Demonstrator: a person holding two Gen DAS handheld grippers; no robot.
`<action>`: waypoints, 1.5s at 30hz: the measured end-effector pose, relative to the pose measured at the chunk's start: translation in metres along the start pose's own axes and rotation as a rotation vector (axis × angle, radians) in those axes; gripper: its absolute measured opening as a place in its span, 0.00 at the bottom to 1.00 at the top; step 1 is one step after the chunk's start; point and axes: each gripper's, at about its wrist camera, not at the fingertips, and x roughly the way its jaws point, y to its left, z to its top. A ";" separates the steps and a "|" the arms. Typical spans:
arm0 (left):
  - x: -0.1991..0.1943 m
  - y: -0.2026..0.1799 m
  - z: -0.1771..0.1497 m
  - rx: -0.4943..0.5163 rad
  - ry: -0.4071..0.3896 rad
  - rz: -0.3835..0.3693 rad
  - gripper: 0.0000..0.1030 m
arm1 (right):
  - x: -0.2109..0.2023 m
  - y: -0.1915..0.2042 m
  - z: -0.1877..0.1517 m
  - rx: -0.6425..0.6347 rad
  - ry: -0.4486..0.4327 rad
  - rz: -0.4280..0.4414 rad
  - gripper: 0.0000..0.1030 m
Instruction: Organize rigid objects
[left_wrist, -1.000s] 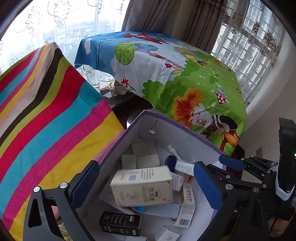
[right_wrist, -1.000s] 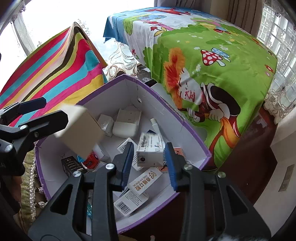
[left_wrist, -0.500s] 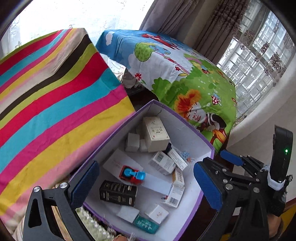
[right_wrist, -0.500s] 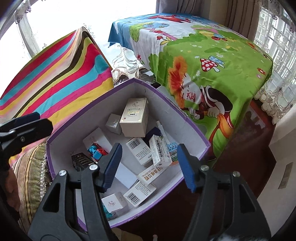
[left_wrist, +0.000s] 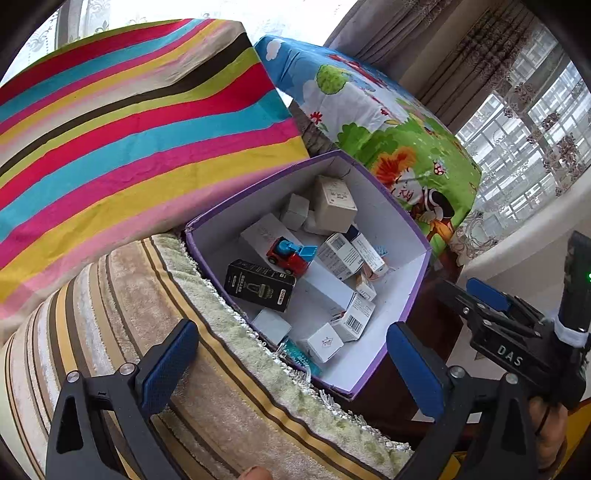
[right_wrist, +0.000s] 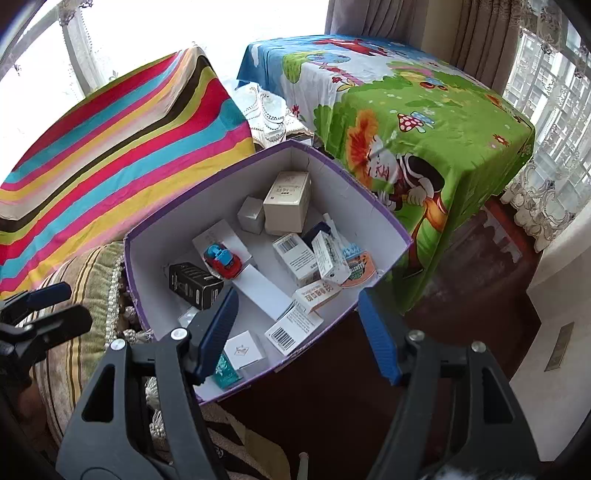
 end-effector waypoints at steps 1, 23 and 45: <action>0.004 0.003 -0.001 -0.007 0.013 -0.007 1.00 | -0.001 0.001 -0.003 0.000 0.000 0.000 0.69; 0.013 0.004 -0.005 0.006 0.015 -0.010 1.00 | 0.006 0.004 -0.008 0.008 0.007 0.003 0.69; 0.014 0.004 -0.006 0.005 0.015 -0.010 1.00 | 0.010 0.003 -0.010 0.007 0.018 0.011 0.69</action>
